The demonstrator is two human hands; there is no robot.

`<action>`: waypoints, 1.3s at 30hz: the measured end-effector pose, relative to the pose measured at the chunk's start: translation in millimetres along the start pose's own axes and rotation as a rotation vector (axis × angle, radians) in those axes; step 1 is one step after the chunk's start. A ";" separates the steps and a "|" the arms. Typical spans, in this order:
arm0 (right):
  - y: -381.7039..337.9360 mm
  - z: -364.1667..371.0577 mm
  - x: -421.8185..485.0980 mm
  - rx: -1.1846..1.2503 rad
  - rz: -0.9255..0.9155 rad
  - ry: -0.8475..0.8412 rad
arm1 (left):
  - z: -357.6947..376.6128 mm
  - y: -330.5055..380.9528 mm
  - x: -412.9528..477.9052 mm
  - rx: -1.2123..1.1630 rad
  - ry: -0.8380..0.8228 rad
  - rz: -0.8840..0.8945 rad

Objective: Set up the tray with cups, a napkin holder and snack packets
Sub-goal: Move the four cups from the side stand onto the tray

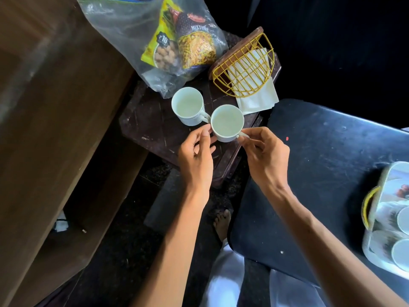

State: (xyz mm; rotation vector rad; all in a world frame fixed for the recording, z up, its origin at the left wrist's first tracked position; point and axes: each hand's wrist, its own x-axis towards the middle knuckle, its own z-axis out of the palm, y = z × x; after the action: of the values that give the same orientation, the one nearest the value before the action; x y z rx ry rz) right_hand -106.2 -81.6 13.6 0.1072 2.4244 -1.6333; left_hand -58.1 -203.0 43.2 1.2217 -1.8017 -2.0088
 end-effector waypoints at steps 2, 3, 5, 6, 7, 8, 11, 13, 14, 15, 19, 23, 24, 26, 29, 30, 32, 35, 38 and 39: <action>-0.9 -4.9 -1.6 -0.005 -0.014 -0.001 | -0.4 1.3 -5.1 0.004 -0.010 0.003; -1.1 -9.0 -3.4 0.000 -0.019 -0.001 | 0.0 2.4 -8.4 0.004 -0.020 0.007; -1.9 -21.0 -9.7 0.024 -0.023 0.001 | 2.7 4.7 -16.6 0.007 -0.040 0.016; -2.2 -28.4 -14.5 0.038 -0.029 0.001 | 4.7 5.6 -22.2 0.011 -0.049 0.024; -1.9 -37.1 -20.1 0.049 -0.036 0.005 | 7.6 6.1 -28.9 0.015 -0.062 0.030; -1.1 -48.2 -26.9 0.055 -0.042 0.016 | 12.0 5.9 -36.3 0.019 -0.081 0.031; 5.4 -89.6 -49.9 0.065 -0.049 0.032 | 28.6 1.5 -64.2 0.042 -0.150 0.037; 13.0 -122.2 -65.5 0.056 -0.047 0.045 | 41.9 -1.2 -89.0 0.079 -0.221 0.050; 17.3 -140.2 -73.3 0.050 -0.044 0.054 | 50.1 -2.4 -103.3 0.087 -0.260 0.047; 21.8 -158.8 -80.5 0.039 -0.043 0.066 | 59.7 -4.4 -117.9 0.090 -0.295 0.035; 42.9 -236.6 -108.2 -0.023 -0.027 0.135 | 109.9 -24.3 -178.2 0.107 -0.376 -0.019; 71.3 -309.7 -130.8 -0.038 0.040 0.244 | 165.9 -48.7 -232.5 0.150 -0.456 -0.061; 79.4 -326.1 -135.5 -0.047 0.055 0.269 | 178.6 -54.7 -243.4 0.163 -0.481 -0.068; 93.8 -352.6 -142.8 -0.075 0.075 0.300 | 199.4 -65.2 -260.0 0.191 -0.521 -0.077; 116.2 -389.7 -152.0 -0.110 0.116 0.328 | 229.4 -82.4 -282.0 0.250 -0.552 -0.069; 124.5 -400.6 -154.6 -0.110 0.129 0.340 | 238.4 -87.7 -289.3 0.262 -0.567 -0.072; 139.5 -417.3 -159.0 -0.095 0.138 0.362 | 252.3 -98.8 -300.0 0.293 -0.602 -0.074; 161.1 -431.6 -163.6 -0.053 0.162 0.366 | 266.3 -112.8 -310.0 0.367 -0.640 -0.049; 185.4 -436.7 -164.9 -0.027 0.195 0.345 | 276.6 -120.7 -315.6 0.407 -0.643 -0.066; 192.0 -437.1 -164.7 -0.014 0.203 0.336 | 278.5 -122.9 -316.7 0.417 -0.639 -0.072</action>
State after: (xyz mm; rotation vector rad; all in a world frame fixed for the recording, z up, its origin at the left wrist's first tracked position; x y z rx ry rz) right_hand 28.7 404.7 33.0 0.6521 2.5558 -1.6143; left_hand 8.1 231.1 55.0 0.7673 -2.6057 -2.3185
